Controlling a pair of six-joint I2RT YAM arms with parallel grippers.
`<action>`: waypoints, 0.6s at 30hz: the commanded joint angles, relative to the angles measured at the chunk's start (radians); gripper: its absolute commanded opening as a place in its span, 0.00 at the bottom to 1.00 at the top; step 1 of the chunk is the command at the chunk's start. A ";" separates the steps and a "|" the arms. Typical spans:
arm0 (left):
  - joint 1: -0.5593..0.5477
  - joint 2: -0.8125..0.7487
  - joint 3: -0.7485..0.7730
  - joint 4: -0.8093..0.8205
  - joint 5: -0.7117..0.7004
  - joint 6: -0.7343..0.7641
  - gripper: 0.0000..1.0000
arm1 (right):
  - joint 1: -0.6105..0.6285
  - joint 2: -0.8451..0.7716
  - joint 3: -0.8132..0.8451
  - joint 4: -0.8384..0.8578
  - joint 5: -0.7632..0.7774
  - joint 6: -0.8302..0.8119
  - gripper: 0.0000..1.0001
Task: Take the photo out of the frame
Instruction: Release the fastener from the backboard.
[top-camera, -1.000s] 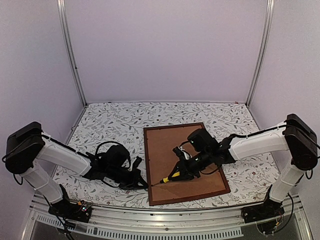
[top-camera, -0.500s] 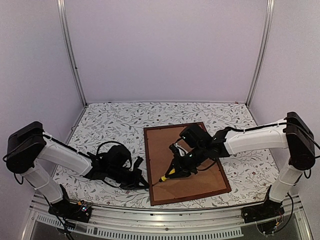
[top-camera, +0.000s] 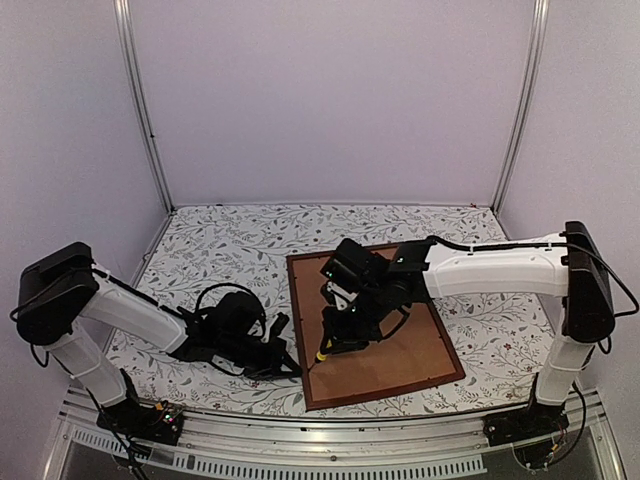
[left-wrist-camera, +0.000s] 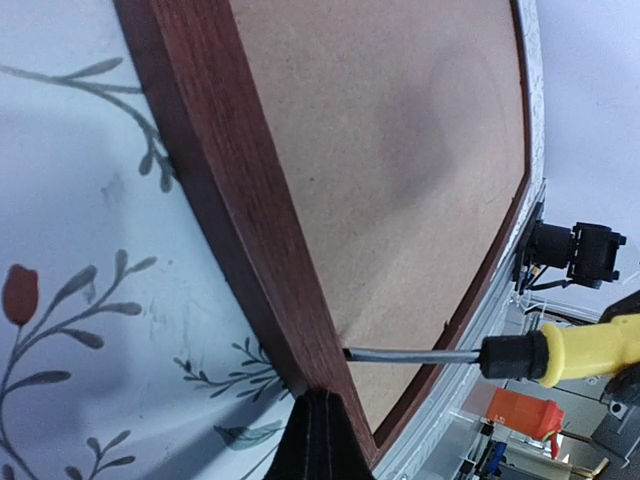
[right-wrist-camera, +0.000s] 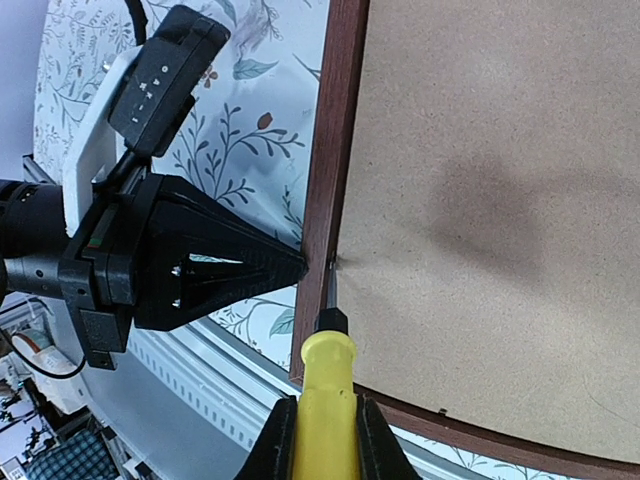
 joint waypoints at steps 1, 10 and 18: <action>-0.061 0.078 -0.007 0.115 0.013 0.024 0.00 | 0.086 0.123 0.094 0.021 0.060 -0.013 0.00; -0.061 0.088 -0.027 0.171 0.028 0.036 0.00 | 0.169 0.265 0.330 -0.146 0.150 -0.009 0.00; -0.063 0.097 -0.035 0.207 0.036 0.038 0.00 | 0.214 0.340 0.420 -0.188 0.166 0.005 0.00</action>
